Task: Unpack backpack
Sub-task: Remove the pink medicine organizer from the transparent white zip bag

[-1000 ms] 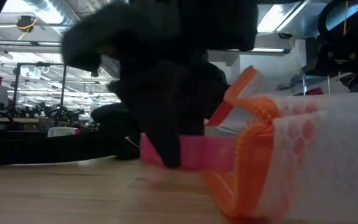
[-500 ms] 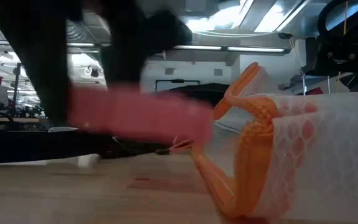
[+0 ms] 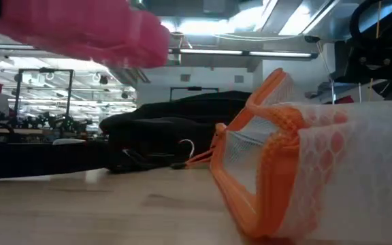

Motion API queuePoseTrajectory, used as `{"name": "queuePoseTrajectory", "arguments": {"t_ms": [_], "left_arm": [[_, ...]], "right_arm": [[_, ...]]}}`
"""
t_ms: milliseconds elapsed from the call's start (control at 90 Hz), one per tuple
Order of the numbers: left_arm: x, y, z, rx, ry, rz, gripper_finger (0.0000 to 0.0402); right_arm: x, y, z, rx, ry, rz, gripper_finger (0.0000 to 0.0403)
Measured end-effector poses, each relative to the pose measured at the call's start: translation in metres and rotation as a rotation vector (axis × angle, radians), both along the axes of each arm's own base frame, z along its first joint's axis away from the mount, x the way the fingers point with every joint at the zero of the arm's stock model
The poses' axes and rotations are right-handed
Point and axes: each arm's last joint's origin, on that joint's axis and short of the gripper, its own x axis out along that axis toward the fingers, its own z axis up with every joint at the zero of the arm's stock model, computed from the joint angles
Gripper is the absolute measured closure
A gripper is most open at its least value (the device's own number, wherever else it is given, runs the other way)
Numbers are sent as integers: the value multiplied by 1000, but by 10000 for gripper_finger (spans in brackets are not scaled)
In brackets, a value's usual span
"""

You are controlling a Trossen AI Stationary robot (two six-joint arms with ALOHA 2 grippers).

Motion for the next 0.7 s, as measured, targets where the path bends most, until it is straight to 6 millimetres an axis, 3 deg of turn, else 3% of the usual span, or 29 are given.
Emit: {"name": "queuePoseTrajectory", "arguments": {"t_ms": [411, 578, 700], "left_arm": [[-65, 63, 0, -54, -127, 187, 215], [-100, 110, -1, -22, -209, 396, 215], [-124, 144, -14, -39, -234, 522, 215]], "right_arm": [[0, 0, 0, -5, -7, 1, 236], [0, 0, 0, -5, -10, 1, 236], [0, 0, 0, -7, -9, 2, 236]]}}
